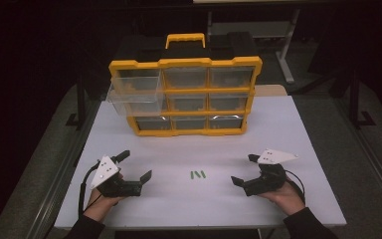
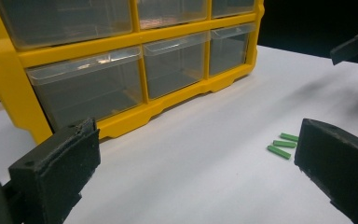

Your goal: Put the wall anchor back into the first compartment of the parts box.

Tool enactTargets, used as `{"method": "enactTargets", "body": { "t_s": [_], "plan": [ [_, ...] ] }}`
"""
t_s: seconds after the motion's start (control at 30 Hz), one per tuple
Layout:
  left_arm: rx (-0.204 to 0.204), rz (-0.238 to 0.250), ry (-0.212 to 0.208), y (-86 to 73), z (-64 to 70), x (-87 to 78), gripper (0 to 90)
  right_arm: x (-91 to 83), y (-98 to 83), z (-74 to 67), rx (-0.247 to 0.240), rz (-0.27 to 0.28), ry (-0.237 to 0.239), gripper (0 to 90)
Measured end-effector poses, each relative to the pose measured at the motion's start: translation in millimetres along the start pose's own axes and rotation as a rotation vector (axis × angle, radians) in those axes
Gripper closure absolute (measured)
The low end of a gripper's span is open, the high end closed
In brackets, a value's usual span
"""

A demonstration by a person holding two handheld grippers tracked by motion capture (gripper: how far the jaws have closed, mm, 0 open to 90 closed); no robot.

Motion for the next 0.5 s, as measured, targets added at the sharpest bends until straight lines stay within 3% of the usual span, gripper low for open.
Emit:
{"method": "enactTargets", "body": {
  "t_s": [0.27, 0.5],
  "plan": [
    [0.002, 0.000, 0.005, -1.1, -1.8, -3.4, 0.0, 6.2, 12.7, 0.7, -0.020, -0.033, 0.013, 0.0],
    [-0.008, 0.007, 0.005, -1.0, -1.1, -3.6, 0.0, 11.8, 26.2, 2.1, -0.008, -0.056, 0.030, 0.0]
  ]
}}
Point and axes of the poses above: each handheld gripper's, and its own axes: x roughly forward along the jaws, y roughly out of its top, z roughly to its right, the point moved 1 cm from there along x, roughly forward along the jaws, and after that the axes turned 10 degrees about y, right-handed, at the moved point
